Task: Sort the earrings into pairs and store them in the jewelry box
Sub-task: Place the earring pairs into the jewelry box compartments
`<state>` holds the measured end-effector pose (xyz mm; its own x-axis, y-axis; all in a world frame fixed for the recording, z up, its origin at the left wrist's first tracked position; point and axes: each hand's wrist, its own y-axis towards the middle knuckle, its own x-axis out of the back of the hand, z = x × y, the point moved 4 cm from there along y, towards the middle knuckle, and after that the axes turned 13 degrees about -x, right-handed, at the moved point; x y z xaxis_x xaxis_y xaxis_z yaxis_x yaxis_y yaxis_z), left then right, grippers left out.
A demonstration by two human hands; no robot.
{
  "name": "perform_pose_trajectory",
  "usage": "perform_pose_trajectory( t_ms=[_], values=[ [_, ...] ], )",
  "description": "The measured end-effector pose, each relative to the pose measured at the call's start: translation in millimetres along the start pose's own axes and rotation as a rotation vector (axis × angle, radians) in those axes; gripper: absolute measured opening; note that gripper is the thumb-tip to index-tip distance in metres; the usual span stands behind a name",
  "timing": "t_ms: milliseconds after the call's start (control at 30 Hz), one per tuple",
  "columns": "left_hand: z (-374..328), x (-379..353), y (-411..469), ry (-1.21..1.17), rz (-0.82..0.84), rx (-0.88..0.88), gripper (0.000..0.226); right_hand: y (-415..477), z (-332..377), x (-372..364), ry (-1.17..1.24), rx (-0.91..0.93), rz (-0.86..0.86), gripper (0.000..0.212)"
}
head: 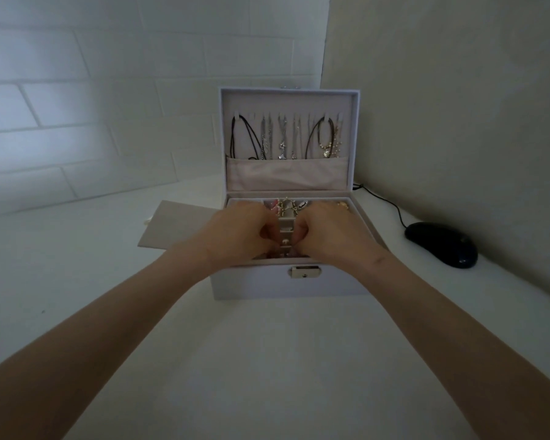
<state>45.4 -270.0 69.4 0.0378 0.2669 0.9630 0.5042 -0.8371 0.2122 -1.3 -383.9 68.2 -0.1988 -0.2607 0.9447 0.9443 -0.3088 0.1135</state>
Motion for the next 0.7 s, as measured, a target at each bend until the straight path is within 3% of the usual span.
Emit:
perform_pose_trajectory(
  t_ms=[100,300,467,533,700],
  values=[
    [7,16,-14,-0.056,-0.18,0.072,0.005,0,-14,5,0.17,-0.03,0.053,0.003],
    [1,28,-67,0.036,-0.501,0.21,0.006,-6,-66,21,0.516,-0.091,-0.174,0.011],
    [-22,4,-111,0.322,-0.512,0.248,0.016,-17,-97,14,0.526,-0.16,-0.301,0.009],
    [-23,-5,-122,0.348,-0.509,0.272,0.016,-26,-105,12,0.547,-0.19,-0.339,0.008],
    [-19,-24,-122,0.358,-0.444,0.289,0.042,-42,-115,8,0.617,-0.221,-0.391,0.016]
  ],
)
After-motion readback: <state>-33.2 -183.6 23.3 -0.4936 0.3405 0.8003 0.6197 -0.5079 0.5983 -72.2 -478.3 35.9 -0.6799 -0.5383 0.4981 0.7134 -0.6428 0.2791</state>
